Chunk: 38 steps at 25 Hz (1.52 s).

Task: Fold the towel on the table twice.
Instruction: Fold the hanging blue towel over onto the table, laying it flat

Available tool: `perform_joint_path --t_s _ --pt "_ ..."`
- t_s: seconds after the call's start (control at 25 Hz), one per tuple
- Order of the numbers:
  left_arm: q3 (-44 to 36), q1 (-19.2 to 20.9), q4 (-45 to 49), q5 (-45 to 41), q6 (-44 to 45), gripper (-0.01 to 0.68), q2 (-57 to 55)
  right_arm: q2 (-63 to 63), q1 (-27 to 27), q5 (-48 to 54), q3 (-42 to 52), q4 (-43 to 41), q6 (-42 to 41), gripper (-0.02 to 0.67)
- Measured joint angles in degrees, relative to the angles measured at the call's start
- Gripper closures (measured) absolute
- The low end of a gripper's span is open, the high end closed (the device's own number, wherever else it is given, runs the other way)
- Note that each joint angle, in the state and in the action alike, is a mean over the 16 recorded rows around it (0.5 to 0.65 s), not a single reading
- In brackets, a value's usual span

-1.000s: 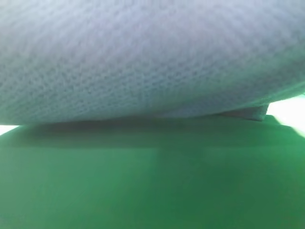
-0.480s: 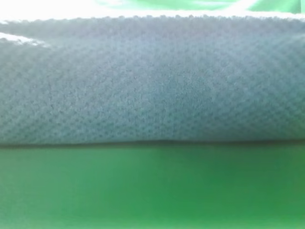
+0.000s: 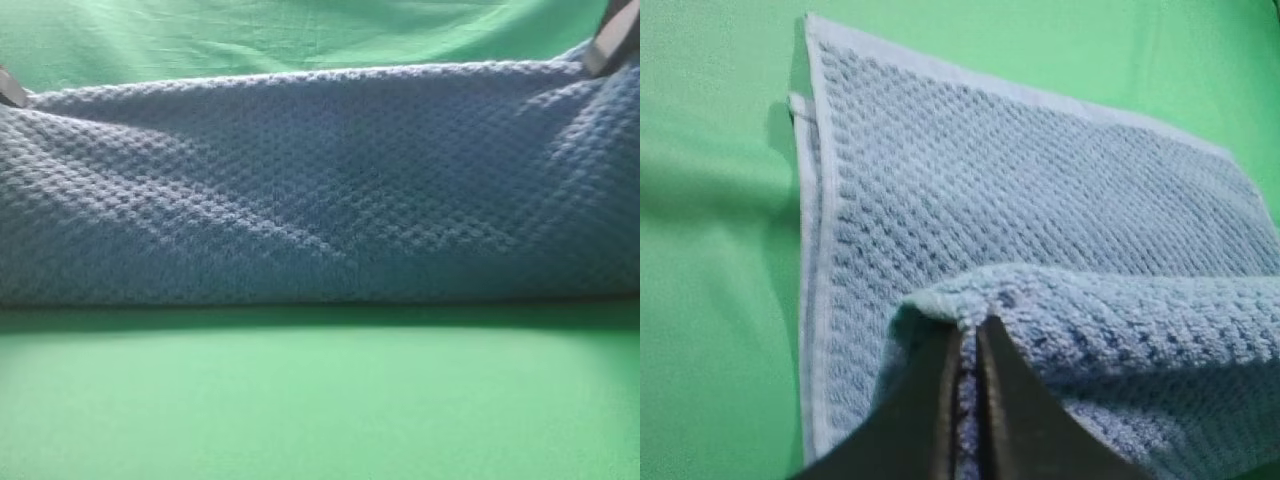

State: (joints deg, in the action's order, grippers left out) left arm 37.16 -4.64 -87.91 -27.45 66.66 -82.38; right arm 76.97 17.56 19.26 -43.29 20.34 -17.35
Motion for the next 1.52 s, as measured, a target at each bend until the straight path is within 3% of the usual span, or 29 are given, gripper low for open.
perform_joint_path --t_s 0.48,0.92,1.08,1.36,1.52 --pt "15.4 0.0 -1.5 1.1 3.8 0.673 -18.7 16.6 0.0 -10.4 -8.6 -0.5 -2.2 0.649" --pt "21.1 0.0 -1.8 1.0 6.8 0.645 -26.3 24.8 0.0 -18.3 -10.1 -0.5 -2.8 0.625" --pt "21.7 0.0 -1.9 1.4 7.9 0.540 -27.0 25.8 -0.1 -18.1 -10.8 -0.5 -2.8 0.539" --pt "21.9 -0.1 -2.1 1.6 9.2 0.269 -26.8 26.1 -1.1 -11.5 -15.2 -0.5 -2.8 0.265" --pt "21.9 0.1 -2.2 0.9 9.3 0.177 -25.3 25.4 -2.2 -4.6 -19.7 -0.6 -2.8 0.133"
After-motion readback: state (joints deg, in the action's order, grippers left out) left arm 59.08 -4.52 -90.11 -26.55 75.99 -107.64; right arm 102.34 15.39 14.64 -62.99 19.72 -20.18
